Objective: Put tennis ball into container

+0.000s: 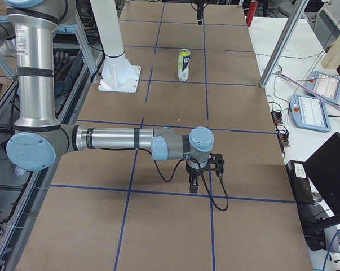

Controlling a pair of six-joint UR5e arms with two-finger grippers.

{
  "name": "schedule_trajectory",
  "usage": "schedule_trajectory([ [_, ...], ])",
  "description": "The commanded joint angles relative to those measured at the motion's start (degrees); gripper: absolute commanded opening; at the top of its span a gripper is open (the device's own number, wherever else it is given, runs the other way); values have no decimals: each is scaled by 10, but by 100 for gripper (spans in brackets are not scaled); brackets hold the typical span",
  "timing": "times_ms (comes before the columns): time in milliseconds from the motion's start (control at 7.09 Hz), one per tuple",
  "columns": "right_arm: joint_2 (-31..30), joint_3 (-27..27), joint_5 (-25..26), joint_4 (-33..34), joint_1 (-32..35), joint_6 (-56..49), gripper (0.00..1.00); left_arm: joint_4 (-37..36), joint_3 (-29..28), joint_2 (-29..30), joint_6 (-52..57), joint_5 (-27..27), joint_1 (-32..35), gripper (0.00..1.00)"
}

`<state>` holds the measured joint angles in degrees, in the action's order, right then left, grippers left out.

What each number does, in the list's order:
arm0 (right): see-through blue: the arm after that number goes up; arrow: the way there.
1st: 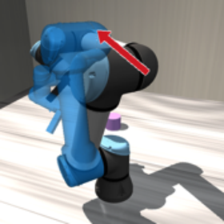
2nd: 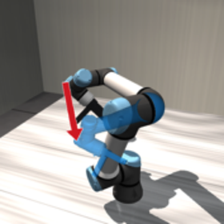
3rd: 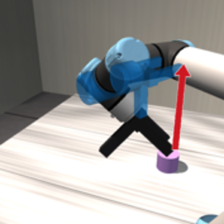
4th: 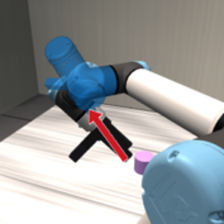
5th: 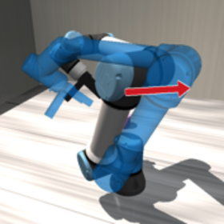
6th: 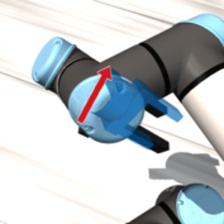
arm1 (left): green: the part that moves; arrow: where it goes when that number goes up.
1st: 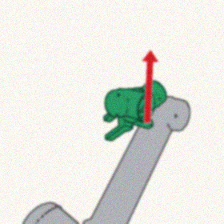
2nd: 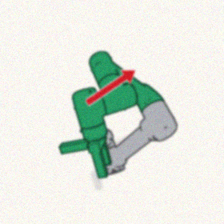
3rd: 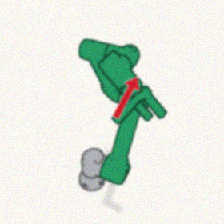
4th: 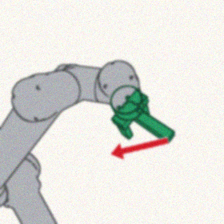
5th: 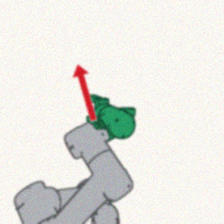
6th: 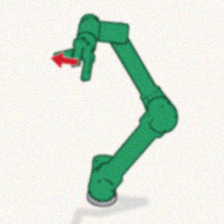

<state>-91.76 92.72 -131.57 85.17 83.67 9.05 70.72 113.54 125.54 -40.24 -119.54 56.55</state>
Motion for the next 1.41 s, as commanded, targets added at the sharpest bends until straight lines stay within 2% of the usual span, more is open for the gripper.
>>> schedule_trajectory([
  [0,0,0,0,0,0,0,100,43,-51,-127,233,-82,154,100],
  [141,0,0,0,0,0,0,100,44,-81,-183,340,-118,214,100],
  [282,0,0,0,0,0,0,100,44,-103,-229,419,-119,260,100],
  [423,0,0,0,0,0,0,100,70,-138,-263,436,-119,282,100],
  [564,0,0,0,0,0,0,100,151,-180,-304,438,-119,296,100],
  [705,0,0,0,0,0,0,100,240,-232,-327,437,-120,298,100],
  [846,0,0,0,0,0,0,100,256,-260,-329,438,-120,305,100],
  [987,0,0,0,0,0,0,100,253,-263,-333,438,-130,321,100],
  [1128,0,0,0,0,0,0,100,250,-260,-347,437,-163,327,100],
  [1269,0,0,0,0,0,0,100,242,-256,-350,436,-167,328,100],
])
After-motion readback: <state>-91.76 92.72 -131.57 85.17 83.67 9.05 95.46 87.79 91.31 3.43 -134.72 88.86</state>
